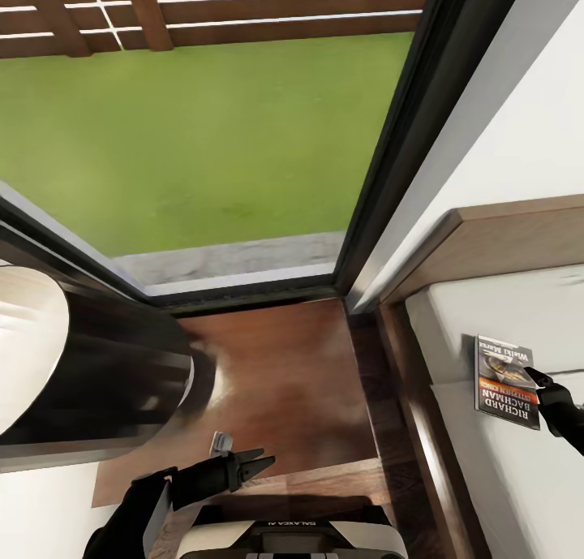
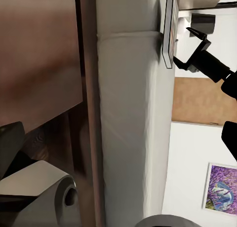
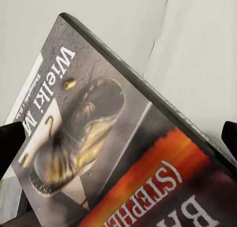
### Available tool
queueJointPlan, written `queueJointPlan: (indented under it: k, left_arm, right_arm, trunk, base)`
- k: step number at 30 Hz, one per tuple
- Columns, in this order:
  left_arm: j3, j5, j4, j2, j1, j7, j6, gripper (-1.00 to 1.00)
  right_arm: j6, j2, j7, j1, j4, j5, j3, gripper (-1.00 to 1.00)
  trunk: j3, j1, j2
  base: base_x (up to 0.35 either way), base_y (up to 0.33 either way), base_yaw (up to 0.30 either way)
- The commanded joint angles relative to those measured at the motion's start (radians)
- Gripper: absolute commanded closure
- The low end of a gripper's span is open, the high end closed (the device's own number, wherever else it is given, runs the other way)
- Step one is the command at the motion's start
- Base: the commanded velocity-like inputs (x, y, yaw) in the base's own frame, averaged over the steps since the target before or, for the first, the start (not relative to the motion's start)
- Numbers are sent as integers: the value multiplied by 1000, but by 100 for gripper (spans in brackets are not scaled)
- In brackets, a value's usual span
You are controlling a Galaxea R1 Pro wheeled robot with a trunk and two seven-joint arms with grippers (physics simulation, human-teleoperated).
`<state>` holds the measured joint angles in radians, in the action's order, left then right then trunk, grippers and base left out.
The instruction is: In the bedroom, move the book from the bed onto either nightstand, and place the two sandals side by side next to the bed.
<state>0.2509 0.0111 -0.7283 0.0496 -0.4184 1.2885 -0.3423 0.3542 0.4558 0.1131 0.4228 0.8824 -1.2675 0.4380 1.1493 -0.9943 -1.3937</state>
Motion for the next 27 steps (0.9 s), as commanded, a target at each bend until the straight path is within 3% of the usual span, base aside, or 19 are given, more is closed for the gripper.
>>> queueJointPlan:
  k: [1, 27]
  left_arm:
    - [4, 1, 0, 1, 0, 5, -11, -100]
    - [4, 1, 0, 1, 0, 5, -11, -100]
  right_arm:
    - [7, 0, 2, 1, 0, -4, 3, -100]
    - [11, 0, 2, 1, 0, -4, 3, -100]
  trunk:
    - [0, 0, 0]
    - [0, 0, 0]
  base:
    - [0, 0, 0]
    - [0, 0, 17]
